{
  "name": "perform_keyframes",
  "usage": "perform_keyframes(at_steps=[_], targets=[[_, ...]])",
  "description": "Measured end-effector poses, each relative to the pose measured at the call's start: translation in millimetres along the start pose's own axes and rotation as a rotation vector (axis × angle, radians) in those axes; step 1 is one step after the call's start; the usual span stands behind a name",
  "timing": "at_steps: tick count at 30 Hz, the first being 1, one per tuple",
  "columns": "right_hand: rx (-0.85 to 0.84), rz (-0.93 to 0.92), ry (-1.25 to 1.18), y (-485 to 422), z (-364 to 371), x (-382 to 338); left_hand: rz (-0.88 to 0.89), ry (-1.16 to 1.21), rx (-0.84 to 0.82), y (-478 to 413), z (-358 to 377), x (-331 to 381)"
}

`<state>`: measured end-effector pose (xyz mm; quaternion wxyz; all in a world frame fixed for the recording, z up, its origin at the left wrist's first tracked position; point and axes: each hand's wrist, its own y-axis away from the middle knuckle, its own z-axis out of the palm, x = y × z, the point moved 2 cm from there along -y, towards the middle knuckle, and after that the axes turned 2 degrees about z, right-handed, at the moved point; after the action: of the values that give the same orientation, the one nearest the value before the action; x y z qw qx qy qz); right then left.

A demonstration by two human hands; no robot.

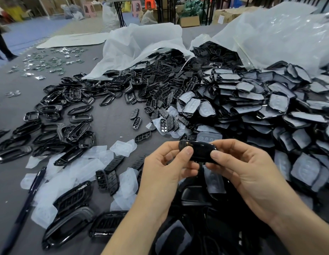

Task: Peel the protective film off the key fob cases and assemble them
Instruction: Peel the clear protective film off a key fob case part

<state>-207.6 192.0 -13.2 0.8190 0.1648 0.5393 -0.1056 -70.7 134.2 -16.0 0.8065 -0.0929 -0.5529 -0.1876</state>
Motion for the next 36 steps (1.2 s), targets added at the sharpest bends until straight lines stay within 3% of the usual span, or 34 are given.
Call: perform_keyframes(at_steps=[12, 18, 28, 36], targets=[[-0.018, -0.041, 0.087, 1.0, 3.0, -1.0, 0.238, -0.309, 0.142, -0.3, -2.8, 0.3], [0.044, -0.130, 0.348, 2.7, 5.4, 0.1, 0.291, -0.361, 0.145, 2.3, 1.2, 0.6], [-0.080, 0.040, 0.038, 4.3, 9.6, -4.2, 0.112, -0.132, -0.018, -1.1, -1.5, -0.3], [-0.101, 0.057, 0.024, 5.6, 9.1, -3.8, 0.157, -0.239, -0.044, -0.4, -4.3, 4.2]])
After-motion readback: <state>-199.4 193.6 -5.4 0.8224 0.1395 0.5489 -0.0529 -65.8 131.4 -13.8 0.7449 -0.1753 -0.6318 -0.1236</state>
